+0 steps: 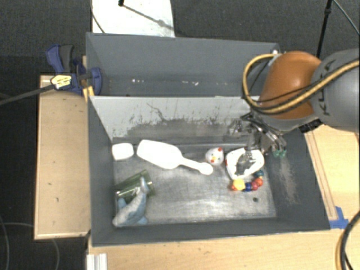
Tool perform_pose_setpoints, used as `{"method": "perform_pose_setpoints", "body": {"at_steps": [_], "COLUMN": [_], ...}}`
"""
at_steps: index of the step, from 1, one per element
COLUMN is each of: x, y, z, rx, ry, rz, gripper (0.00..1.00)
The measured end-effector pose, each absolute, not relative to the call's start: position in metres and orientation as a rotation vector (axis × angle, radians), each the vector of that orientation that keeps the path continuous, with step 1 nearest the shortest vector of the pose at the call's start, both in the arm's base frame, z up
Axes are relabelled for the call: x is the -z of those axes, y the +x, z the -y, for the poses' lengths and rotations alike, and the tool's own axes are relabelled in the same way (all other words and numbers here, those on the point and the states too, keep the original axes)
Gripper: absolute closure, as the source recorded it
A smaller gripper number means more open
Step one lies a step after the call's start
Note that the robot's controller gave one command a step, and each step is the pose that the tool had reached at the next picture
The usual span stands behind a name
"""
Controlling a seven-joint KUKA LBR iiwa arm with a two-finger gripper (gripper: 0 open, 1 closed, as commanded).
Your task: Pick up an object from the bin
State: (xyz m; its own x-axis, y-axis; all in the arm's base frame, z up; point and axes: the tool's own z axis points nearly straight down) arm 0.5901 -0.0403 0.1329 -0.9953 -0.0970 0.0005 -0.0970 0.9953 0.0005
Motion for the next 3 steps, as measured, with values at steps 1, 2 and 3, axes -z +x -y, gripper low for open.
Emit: {"method": "perform_pose_setpoints", "body": {"at_steps": [1,2,3], "x": [-0.072,-0.073,-0.11], "y": [0.57,0.57,0.558], "z": [0.089,0.089,0.088], "rx": [-0.004,-0.004,0.004], "ry": [0.242,0.243,0.226], "rz": [3.141,3.141,3.127], "gripper": [1.0,1.0,1.0]}}
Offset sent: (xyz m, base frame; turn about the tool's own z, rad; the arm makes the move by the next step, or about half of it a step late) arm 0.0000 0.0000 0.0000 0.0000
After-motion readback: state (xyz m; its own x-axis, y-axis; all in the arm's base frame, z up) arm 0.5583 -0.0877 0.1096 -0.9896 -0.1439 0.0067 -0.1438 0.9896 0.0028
